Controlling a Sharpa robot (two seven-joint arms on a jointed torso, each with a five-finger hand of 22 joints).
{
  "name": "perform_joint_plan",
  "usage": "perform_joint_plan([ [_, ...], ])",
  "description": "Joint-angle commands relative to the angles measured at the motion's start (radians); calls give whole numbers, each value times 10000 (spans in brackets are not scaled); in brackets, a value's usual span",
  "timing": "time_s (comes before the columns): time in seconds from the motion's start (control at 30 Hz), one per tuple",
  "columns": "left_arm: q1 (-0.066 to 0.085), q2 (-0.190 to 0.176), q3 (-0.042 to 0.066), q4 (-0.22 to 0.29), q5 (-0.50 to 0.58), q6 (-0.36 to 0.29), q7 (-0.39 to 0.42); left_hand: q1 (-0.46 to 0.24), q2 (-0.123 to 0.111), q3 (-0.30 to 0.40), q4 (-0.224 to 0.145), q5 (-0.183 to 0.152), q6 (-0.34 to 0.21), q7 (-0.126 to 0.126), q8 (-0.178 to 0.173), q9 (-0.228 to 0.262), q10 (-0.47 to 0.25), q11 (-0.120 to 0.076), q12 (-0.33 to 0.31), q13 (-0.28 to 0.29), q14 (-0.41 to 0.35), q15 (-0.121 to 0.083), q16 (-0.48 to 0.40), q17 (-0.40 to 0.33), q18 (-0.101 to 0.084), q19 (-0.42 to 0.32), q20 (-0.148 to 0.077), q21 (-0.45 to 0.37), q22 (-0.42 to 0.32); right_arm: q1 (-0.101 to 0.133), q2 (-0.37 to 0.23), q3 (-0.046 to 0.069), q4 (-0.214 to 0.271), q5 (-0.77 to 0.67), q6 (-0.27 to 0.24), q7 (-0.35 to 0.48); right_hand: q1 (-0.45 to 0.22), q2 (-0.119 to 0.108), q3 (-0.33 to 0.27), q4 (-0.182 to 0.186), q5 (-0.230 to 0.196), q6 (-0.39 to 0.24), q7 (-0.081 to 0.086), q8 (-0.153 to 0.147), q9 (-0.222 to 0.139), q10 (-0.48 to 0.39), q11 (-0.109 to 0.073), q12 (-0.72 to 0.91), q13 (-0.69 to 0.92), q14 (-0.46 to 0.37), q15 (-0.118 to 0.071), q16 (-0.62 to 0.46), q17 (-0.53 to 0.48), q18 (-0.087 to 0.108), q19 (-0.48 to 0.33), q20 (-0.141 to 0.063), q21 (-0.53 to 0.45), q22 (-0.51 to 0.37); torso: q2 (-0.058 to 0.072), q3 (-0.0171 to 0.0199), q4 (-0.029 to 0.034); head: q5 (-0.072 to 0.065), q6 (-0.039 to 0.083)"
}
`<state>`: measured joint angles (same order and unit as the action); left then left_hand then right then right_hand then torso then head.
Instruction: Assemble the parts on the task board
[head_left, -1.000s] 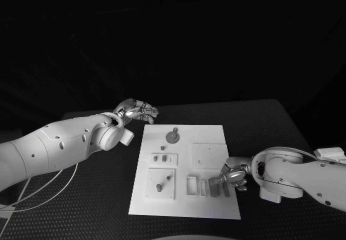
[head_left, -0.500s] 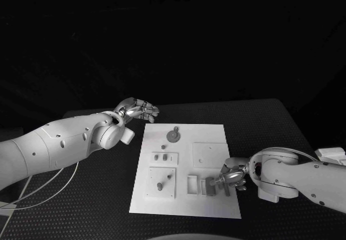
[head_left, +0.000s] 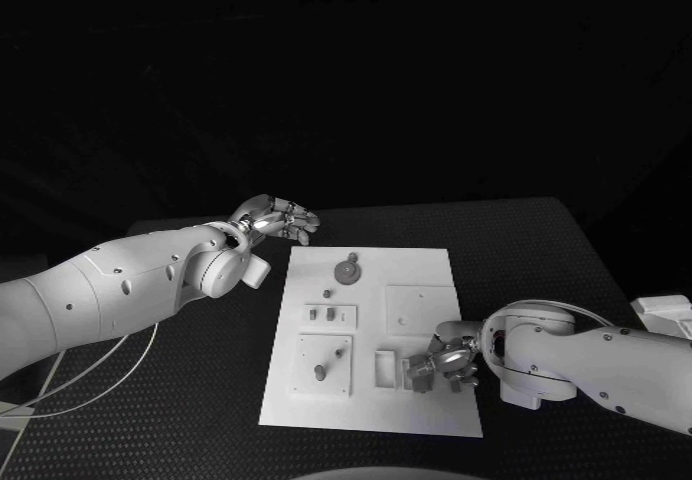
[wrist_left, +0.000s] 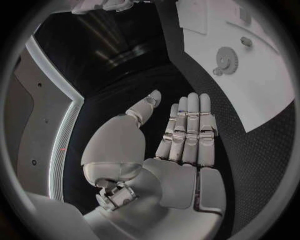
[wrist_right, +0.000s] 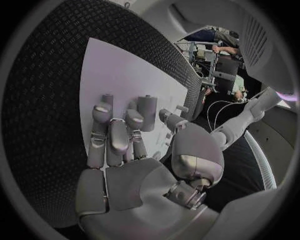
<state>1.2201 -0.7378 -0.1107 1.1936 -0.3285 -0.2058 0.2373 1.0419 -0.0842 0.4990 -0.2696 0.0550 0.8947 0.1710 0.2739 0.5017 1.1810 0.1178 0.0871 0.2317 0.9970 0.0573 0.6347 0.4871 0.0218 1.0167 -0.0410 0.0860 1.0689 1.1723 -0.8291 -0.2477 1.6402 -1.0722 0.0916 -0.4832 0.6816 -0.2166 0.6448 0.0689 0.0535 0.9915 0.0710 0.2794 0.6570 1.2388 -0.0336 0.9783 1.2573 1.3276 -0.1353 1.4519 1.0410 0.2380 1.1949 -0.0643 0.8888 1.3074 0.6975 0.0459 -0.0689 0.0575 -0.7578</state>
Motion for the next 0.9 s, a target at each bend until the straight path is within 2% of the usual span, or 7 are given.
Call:
perform_joint_plan([
  [0.03,2,2,6,36,55,115,109,-88,25,-46,17,0,-61,7,33,-13,53,-2,-63,-11,84,13,-69,12,111,51,5,-66,15,-47,104,-4,-83,-46,-66,-46,2,-110,82,1,-32,94,160,-74,-23,-16,83,40,13,-55,42,-9,-25,238,-59,-48,66,211,4,5,-13,24,4],
  [0.2,3,-13,6,42,55,109,104,-89,27,-46,17,1,-62,7,33,-14,53,-2,-63,-12,85,13,-73,17,112,51,4,-67,15,-121,195,-4,-154,-201,-139,-90,46,-25,101,-40,-31,83,168,-93,-25,-34,91,42,17,-59,50,-8,-15,238,-74,-46,79,211,-1,8,-10,30,-9],
  [0.3,3,-29,6,45,55,107,105,-88,28,-45,17,1,-63,7,33,-15,53,-3,-63,-13,86,13,-75,19,112,52,4,-68,15,-141,226,-4,-168,-359,-127,-85,370,353,1,-556,-31,91,176,-103,-9,-49,99,69,36,-60,60,10,-2,238,-111,-48,134,226,3,11,-13,49,-39],
  [0.47,3,-35,6,45,55,103,99,-87,30,-44,16,1,-63,7,34,-16,54,-3,-62,-13,87,12,-79,24,113,52,4,-69,16,-159,198,-3,-147,-452,-241,-64,1032,1692,-236,-2445,-11,202,178,-108,24,-41,97,111,38,-53,69,37,30,238,-211,10,245,213,0,10,-14,54,-58],
  [0.6,3,-39,6,46,55,105,96,-86,32,-43,16,1,-63,7,35,-17,55,-4,-62,-14,88,12,-81,28,113,53,3,-70,16,-159,139,-3,-120,-316,-364,2,1050,2495,-204,-3447,-35,362,148,-98,34,20,79,113,-9,-31,66,34,20,238,-220,96,274,189,-8,7,-17,59,-67],
  [0.77,3,-38,6,37,55,96,96,-85,33,-42,17,1,-62,6,37,-18,56,-4,-62,-14,89,12,-85,32,114,54,3,-71,17,-155,10,-2,0,116,-503,34,964,2698,-170,-3568,-37,519,108,-53,52,87,48,145,-19,2,43,43,35,238,-206,125,279,182,-5,10,-18,60,-71],
  [0.9,4,-37,6,32,55,91,89,-84,34,-41,16,1,-61,6,38,-19,56,-4,-61,-15,90,12,-88,37,114,54,3,-72,17,-76,-205,0,395,261,-1090,-98,780,2565,-236,-3547,-37,604,85,-40,52,159,26,218,4,19,26,49,41,238,-195,148,284,179,-12,-1,-14,65,-59],
])
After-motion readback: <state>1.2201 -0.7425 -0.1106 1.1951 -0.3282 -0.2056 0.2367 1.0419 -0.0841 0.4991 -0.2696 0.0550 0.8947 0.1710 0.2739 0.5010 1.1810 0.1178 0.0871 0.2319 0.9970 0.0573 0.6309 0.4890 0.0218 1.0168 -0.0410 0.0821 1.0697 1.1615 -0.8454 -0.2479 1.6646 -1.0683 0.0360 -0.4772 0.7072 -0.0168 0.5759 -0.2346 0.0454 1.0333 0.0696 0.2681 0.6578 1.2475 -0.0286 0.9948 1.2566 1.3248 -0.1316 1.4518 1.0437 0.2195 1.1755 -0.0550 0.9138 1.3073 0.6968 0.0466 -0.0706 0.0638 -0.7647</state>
